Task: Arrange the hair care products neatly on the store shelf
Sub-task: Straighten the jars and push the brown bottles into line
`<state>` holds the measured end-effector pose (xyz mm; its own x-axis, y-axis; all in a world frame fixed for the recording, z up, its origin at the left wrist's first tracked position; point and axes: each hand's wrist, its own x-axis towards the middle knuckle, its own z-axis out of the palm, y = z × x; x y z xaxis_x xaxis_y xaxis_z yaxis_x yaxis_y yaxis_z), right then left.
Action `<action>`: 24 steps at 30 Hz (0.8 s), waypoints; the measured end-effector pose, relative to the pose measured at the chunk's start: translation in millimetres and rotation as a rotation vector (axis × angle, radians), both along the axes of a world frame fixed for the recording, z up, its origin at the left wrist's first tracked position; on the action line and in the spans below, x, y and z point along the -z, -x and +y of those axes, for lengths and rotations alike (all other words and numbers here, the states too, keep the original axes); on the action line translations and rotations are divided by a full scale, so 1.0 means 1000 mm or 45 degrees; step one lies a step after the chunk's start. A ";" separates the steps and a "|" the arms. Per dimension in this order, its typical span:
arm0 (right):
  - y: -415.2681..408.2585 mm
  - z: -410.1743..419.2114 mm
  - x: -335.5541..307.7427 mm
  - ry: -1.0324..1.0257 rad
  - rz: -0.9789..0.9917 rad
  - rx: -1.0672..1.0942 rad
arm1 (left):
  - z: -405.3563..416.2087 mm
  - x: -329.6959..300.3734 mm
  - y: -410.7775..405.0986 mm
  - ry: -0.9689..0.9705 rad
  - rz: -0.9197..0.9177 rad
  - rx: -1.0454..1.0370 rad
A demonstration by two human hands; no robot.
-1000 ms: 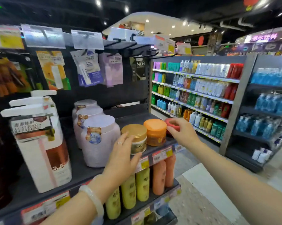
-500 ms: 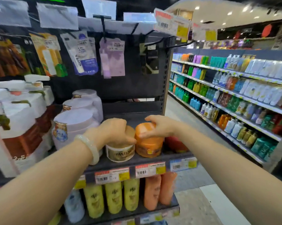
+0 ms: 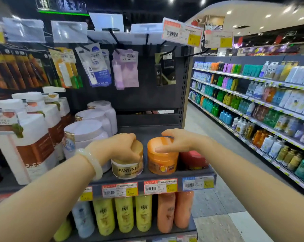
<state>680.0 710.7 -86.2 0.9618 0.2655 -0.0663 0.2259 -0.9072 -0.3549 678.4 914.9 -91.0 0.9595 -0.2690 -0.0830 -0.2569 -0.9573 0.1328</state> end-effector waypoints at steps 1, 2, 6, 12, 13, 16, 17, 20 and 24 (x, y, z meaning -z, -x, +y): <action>0.001 -0.010 -0.003 -0.077 -0.010 0.046 | 0.000 0.000 0.002 0.019 -0.012 0.009; 0.002 -0.021 -0.006 -0.137 -0.023 0.107 | 0.000 0.000 0.003 0.057 -0.032 0.020; 0.004 -0.061 -0.009 0.040 0.165 0.278 | -0.013 0.000 0.006 0.188 -0.081 0.128; 0.008 -0.067 0.010 -0.059 0.174 0.317 | -0.060 0.004 0.008 0.011 -0.061 0.215; 0.007 -0.068 0.011 -0.062 0.170 0.308 | -0.062 0.005 0.007 -0.017 -0.076 0.215; 0.002 -0.069 0.010 -0.067 0.202 0.307 | -0.060 0.010 0.001 -0.048 -0.093 0.201; 0.001 -0.068 0.010 -0.048 0.224 0.298 | -0.059 0.012 0.001 -0.040 -0.098 0.192; 0.001 -0.061 0.005 -0.028 0.223 0.287 | -0.052 0.019 0.010 0.069 -0.194 0.162; 0.004 -0.021 -0.015 -0.367 -0.256 0.179 | -0.018 0.039 0.043 0.676 -0.728 0.147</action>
<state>676.1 689.9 -71.4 0.9764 0.1098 0.1861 0.1974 -0.8035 -0.5616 635.7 897.3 -129.8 0.7784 -0.2347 0.5823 -0.5170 -0.7659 0.3823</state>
